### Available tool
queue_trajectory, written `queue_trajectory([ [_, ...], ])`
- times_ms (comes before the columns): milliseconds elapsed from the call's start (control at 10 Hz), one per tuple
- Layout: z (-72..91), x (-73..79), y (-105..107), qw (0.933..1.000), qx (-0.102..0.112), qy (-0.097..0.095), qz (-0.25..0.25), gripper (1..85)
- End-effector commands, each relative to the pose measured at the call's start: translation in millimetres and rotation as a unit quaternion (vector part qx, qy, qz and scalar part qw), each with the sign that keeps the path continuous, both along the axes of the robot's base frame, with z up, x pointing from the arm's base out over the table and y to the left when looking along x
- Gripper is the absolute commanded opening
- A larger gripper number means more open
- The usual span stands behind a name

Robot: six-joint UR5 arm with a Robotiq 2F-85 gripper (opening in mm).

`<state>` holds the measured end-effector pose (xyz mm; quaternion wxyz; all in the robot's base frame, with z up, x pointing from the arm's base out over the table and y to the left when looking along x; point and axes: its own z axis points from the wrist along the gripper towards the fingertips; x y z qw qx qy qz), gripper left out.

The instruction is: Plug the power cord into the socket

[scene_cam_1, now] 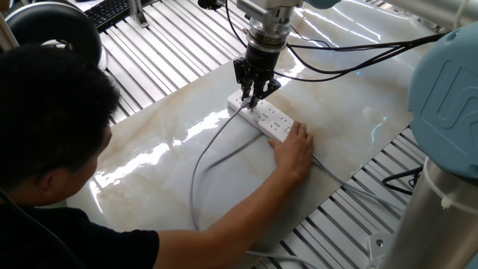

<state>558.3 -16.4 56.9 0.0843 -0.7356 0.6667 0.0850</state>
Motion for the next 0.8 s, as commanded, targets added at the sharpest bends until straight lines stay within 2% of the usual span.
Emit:
queue_trajectory([
  [0, 1.5, 2.3, 2.2, 1.0000, 0.005, -0.002, -0.003, 1.0],
  [700, 1.2, 3.6, 3.1, 1.0000, 0.007, -0.003, -0.004, 1.0],
])
